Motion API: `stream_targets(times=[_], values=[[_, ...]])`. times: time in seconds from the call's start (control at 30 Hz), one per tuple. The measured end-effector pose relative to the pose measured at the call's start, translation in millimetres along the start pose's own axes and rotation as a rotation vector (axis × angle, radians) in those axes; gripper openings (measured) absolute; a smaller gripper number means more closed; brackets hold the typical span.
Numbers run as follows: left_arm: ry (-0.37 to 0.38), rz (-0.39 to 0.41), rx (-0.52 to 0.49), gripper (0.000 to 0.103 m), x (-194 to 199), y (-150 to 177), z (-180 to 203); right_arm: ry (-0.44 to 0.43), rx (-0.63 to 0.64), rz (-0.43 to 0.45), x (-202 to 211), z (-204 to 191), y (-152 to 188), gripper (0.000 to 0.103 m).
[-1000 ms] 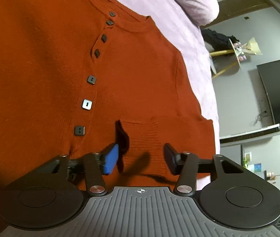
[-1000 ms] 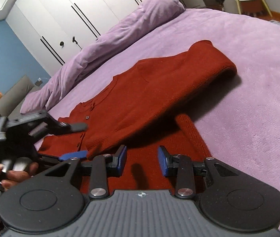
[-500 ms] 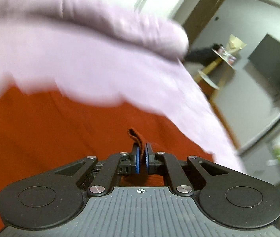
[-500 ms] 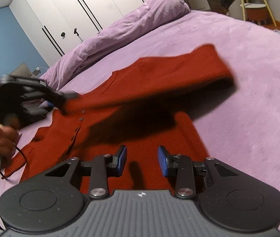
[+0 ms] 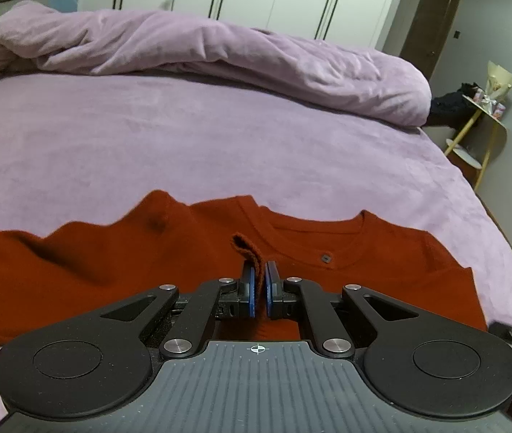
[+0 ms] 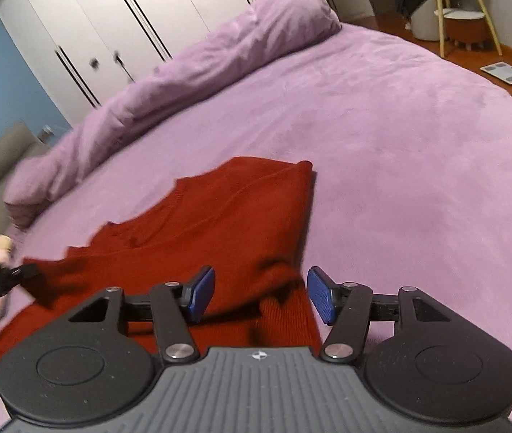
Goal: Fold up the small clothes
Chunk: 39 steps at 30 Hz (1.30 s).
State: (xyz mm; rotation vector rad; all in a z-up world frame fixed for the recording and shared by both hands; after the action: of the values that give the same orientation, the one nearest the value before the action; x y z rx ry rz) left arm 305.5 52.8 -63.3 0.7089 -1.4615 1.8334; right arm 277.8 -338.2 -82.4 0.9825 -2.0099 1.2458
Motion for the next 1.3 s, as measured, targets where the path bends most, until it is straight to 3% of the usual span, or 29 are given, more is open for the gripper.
stream_targets(times=[0.17,0.2,0.23,0.3,0.4,0.47,0.6,0.7,0.83,0.9,1.0,1.07,1.13,1.17,1.23,1.3], values=[[0.02,0.048,-0.012,0.007,10.5,-12.1,-9.2,0.067,-0.039,-0.043,-44.5,-1.5,-29.4,0.054],[0.024,0.053,-0.014,0.007,10.5,-14.4,-9.2,0.063,-0.05,-0.057,-51.9,0.1,-32.1,0.046],[0.023,0.061,-0.018,0.007,10.9,-16.6,-10.2,0.058,-0.057,-0.062,-57.9,0.8,-34.2,0.03],[0.021,0.088,-0.032,0.007,13.4,-21.2,-10.5,0.064,-0.021,-0.039,-60.3,-3.5,-37.4,0.008],[0.0,0.144,-0.051,0.007,14.9,-25.1,-11.4,0.083,0.071,0.105,-41.8,-16.5,-40.8,0.007],[-0.023,0.137,-0.05,0.007,4.6,-23.2,-14.7,0.123,0.112,0.184,-33.8,-20.1,-38.1,0.007],[-0.086,0.036,-0.034,0.007,-34.3,-9.3,-23.6,0.269,0.225,0.15,-56.4,-21.6,-25.9,0.007],[-0.127,-0.016,-0.028,0.007,-53.5,0.2,-29.2,0.296,0.238,0.145,-63.3,-20.3,-22.8,0.007],[-0.147,0.01,-0.071,0.007,-54.6,2.1,-27.8,0.351,0.278,0.209,-56.5,-30.2,-25.8,0.006],[-0.176,-0.002,-0.091,0.008,-59.7,4.1,-27.7,0.418,0.297,0.192,-65.4,-29.9,-27.2,0.005],[-0.216,-0.019,-0.104,0.019,-60.5,8.3,-30.1,0.497,0.272,0.125,-79.2,-23.0,-31.4,0.005],[-0.244,0.022,-0.091,0.027,-49.0,10.5,-31.7,0.521,0.248,0.19,-66.5,-27.1,-29.8,0.007],[-0.204,0.073,-0.059,0.04,-36.1,11.7,-28.0,0.455,0.242,0.276,-48.3,-40.2,-24.3,0.008],[-0.157,0.101,-0.032,0.045,-31.2,12.8,-23.3,0.381,0.249,0.295,-43.0,-51.3,-19.8,0.01],[-0.073,0.122,-0.025,0.064,-33.4,15.2,-9.3,0.197,0.306,0.25,-48.2,-80.7,-7.2,0.019],[-0.063,0.105,-0.087,0.064,-51.0,18.7,8.8,0.062,0.389,0.172,-65.9,-112.2,6.8,0.019]])
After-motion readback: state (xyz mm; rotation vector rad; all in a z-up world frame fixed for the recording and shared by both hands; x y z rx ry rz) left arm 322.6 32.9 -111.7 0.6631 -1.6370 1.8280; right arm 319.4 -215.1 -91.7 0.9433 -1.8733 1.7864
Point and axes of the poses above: each gripper's, at about its wrist camera, not at the fingertips, and x roughly against the way its jaws point, z to its right, y to its underside, the point moved 3 cm from there along -x, roughly the way its jaws point, and after that the axes turned 9 degrees about -z, right-handed, at the moved point
